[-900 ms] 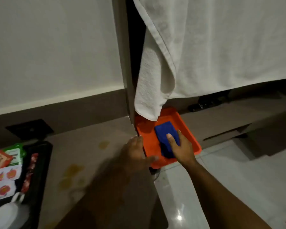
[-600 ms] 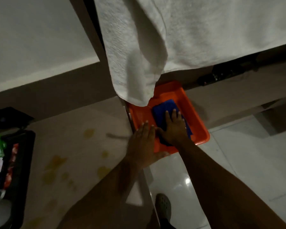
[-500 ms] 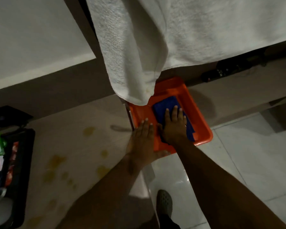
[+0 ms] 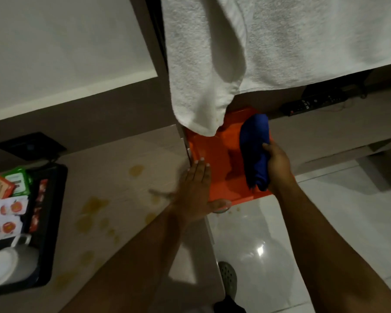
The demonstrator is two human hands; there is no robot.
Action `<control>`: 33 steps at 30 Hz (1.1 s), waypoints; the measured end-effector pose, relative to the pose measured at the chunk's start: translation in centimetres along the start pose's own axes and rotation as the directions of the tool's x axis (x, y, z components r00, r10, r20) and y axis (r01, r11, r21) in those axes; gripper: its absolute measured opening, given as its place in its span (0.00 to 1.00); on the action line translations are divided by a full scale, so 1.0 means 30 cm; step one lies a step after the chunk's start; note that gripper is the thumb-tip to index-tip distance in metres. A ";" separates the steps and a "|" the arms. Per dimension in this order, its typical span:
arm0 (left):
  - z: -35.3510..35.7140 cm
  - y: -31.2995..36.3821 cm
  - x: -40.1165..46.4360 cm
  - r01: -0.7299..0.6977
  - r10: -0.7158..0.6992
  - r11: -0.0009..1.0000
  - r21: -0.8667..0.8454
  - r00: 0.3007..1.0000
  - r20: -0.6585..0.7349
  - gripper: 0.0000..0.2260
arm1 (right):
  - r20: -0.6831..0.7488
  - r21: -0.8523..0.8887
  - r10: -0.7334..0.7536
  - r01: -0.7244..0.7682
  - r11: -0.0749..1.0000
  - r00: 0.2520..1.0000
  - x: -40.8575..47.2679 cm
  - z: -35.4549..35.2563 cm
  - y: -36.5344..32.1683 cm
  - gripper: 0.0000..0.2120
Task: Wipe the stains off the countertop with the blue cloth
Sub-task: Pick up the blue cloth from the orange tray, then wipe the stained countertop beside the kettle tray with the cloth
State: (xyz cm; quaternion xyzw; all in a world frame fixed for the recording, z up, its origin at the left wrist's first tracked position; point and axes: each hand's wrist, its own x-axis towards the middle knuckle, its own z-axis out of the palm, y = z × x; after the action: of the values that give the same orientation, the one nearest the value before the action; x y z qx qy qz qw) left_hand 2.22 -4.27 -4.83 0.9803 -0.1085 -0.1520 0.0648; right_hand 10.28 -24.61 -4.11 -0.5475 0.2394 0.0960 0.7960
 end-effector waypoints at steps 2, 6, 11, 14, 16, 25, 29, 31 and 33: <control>-0.021 -0.028 -0.052 0.004 -0.003 1.000 0.029 0.999 -0.035 0.50 | 0.050 0.099 -0.026 0.021 0.995 0.998 -0.088 0.011 -0.021 0.08; -0.058 -0.110 -0.232 0.013 -0.012 1.000 0.011 0.997 -0.070 0.47 | 0.076 -0.054 -0.075 0.079 0.995 0.994 -0.309 0.058 -0.012 0.07; -0.010 -0.270 -0.557 0.099 -0.098 0.995 0.000 0.984 -0.149 0.47 | 0.219 -0.575 -0.171 0.269 0.773 0.961 -0.547 0.186 0.147 0.11; 0.065 -0.359 -0.749 0.187 -0.202 0.976 -0.111 0.969 -0.142 0.48 | 0.421 -0.818 -0.051 0.404 0.409 0.905 -0.615 0.267 0.359 0.16; 0.124 -0.411 -0.878 0.199 -0.215 0.973 -0.114 0.963 -0.161 0.48 | 0.474 -0.880 -0.024 0.475 0.010 0.880 -0.630 0.290 0.479 0.29; 0.369 -0.556 -1.285 0.658 -0.748 0.648 -0.384 0.644 -0.159 0.48 | 0.549 -0.808 -0.141 0.480 -0.341 0.823 -0.575 0.335 0.537 0.32; 0.356 -0.677 -1.303 0.794 -0.880 0.468 -0.387 0.460 -0.120 0.49 | 0.552 -0.815 -0.159 0.490 -0.311 0.818 -0.646 0.443 0.625 0.27; 0.350 -0.726 -1.281 0.817 -0.897 0.439 -0.374 0.422 -0.130 0.48 | 0.688 -0.694 -0.062 0.630 -0.347 0.723 -0.690 0.417 0.655 0.26; 0.341 -0.761 -1.257 0.830 -0.916 0.399 -0.389 0.376 -0.139 0.49 | 0.769 -0.582 0.033 0.722 -0.375 0.638 -0.683 0.334 0.615 0.26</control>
State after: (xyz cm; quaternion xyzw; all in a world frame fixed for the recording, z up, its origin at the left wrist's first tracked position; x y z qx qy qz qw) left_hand -31.66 25.64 -7.45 0.8783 0.4637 -0.0084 0.1159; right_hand -12.38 -6.14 -6.53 -0.9326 -0.3404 0.0916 0.0778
